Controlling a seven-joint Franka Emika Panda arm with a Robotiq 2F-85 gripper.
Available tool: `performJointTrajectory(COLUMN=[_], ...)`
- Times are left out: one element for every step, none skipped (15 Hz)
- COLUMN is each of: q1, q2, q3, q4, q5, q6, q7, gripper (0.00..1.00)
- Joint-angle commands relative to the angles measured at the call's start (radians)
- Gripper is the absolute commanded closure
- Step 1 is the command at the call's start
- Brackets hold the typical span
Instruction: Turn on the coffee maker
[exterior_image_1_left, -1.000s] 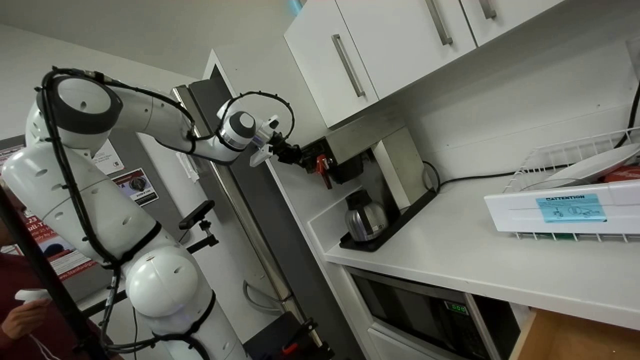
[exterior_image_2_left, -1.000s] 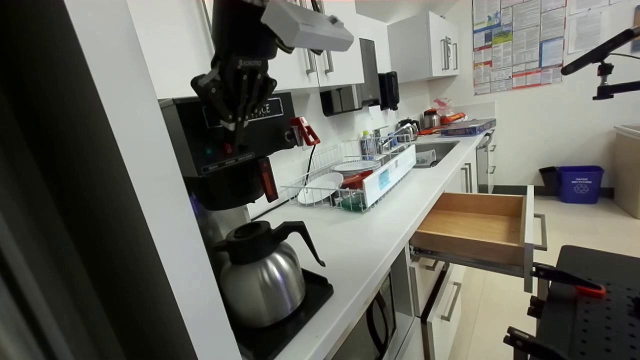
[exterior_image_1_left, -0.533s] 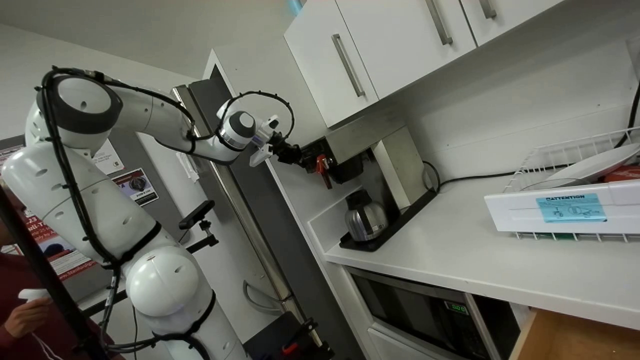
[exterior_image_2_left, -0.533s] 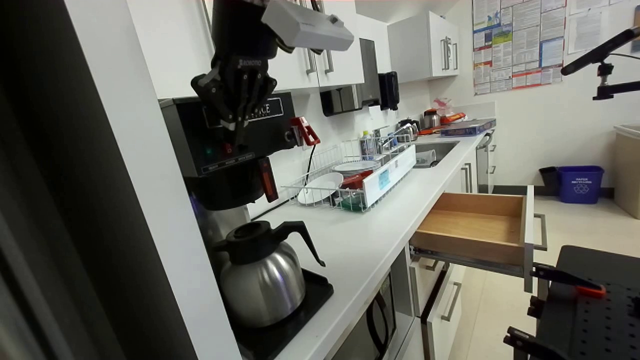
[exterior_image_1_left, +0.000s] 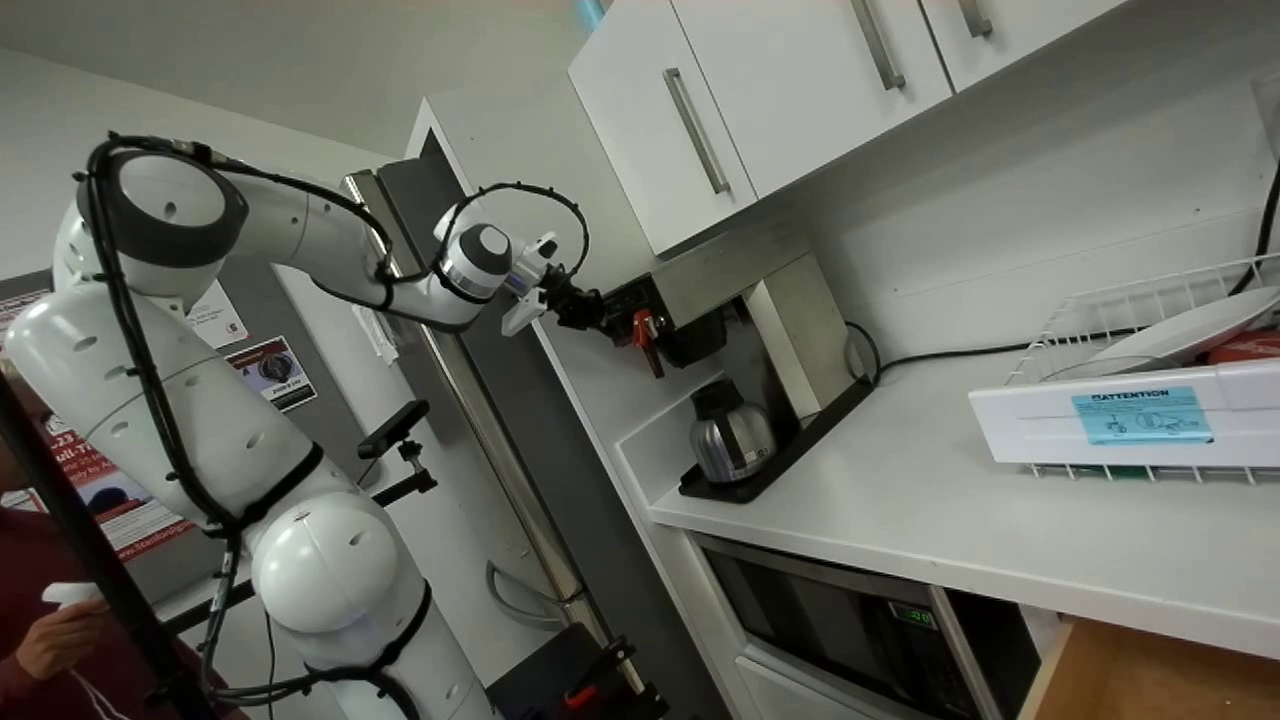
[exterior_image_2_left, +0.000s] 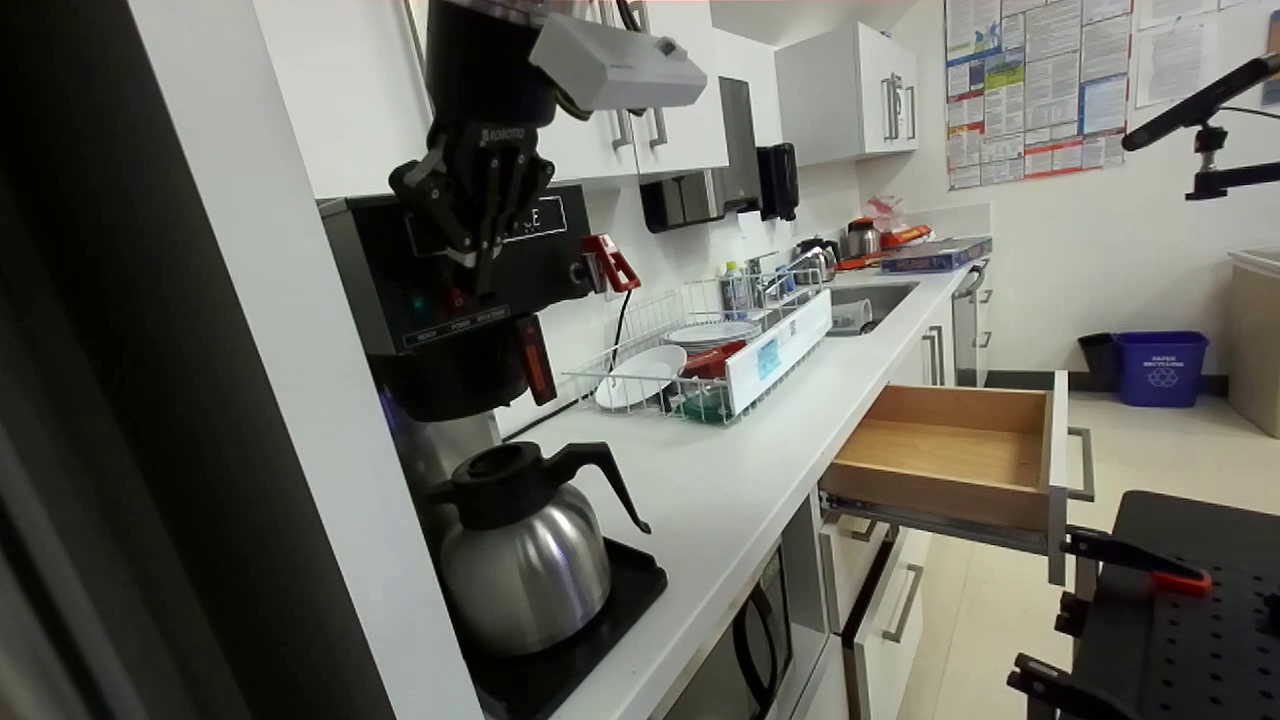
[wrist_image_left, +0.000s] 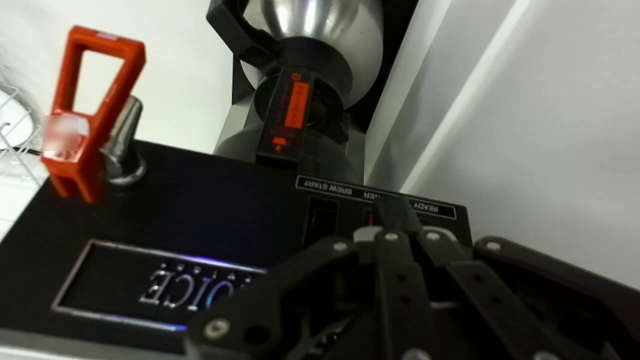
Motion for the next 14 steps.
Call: performJointTrajectory(q1=[0.006,0.005,0.003,0.001,-0.001,-0.003,-0.004,-0.007,-0.008,-0.006,-0.005,-0.003,-0.001,0.002], q2=[0.014,0.018,0.02,0.021,0.022,0.022,0.022,0.023,0.024,0.032,0.033,0.035,0.036,0.035], q3=[-0.006,-0.007,-0.006,-0.006,-0.006,-0.006,-0.007,-0.007,-0.007,-0.003,-0.002,-0.003,-0.004,-0.003], q4=[0.01,0.009,0.007,0.006,0.005,0.004,0.003,0.003,0.003,0.013,0.014,0.016,0.018,0.02], q5=[-0.042,-0.049,-0.059,-0.069,-0.08,-0.094,-0.103,-0.116,-0.125,-0.13,-0.134,-0.13,-0.124,-0.121], q6=[-0.01,-0.003,0.003,0.011,0.018,0.026,0.032,0.038,0.04,0.034,0.035,0.035,0.034,0.037], q7=[0.033,0.036,0.04,0.045,0.05,0.058,0.064,0.08,0.09,0.102,0.111,0.114,0.115,0.118], gripper=[1.0,1.0,1.0,1.0,1.0,1.0,1.0,1.0,1.0,1.0,1.0,1.0,1.0,1.0])
